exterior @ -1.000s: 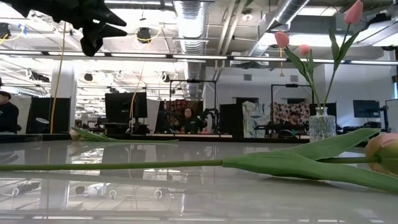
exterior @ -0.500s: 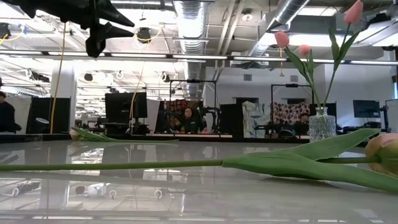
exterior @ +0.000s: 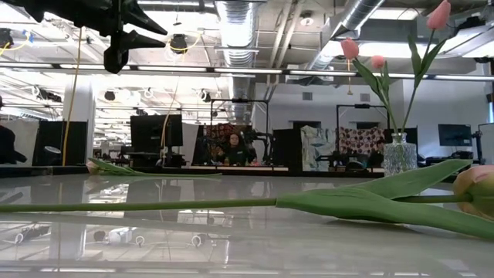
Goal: Sort flowers into vase by color
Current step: Put the pink flower in the pink vase
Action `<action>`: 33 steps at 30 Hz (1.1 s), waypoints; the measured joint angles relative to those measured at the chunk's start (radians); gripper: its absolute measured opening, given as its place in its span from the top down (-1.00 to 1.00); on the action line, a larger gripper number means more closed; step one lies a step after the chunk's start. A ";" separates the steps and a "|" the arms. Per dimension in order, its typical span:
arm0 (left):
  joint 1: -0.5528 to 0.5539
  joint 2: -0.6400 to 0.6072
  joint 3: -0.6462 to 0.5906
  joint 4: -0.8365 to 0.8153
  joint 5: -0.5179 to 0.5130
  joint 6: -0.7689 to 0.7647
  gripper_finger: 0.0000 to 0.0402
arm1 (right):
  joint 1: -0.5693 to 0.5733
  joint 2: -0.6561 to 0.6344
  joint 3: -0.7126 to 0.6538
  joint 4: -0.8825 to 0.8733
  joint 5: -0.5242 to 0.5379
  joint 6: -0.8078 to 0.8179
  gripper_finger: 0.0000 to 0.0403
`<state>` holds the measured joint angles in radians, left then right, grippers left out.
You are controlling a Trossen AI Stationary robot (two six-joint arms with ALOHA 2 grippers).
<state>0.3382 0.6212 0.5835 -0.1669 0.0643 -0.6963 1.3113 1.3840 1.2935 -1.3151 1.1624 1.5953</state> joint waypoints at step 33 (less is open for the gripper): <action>0.000 0.000 0.000 0.000 -0.001 -0.076 0.54 | 0.093 0.010 -0.094 0.041 0.022 -0.022 0.93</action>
<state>0.3378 0.6212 0.5835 -0.1673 0.0635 -0.7722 1.4038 1.3941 1.1992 -1.2746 1.1847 1.5730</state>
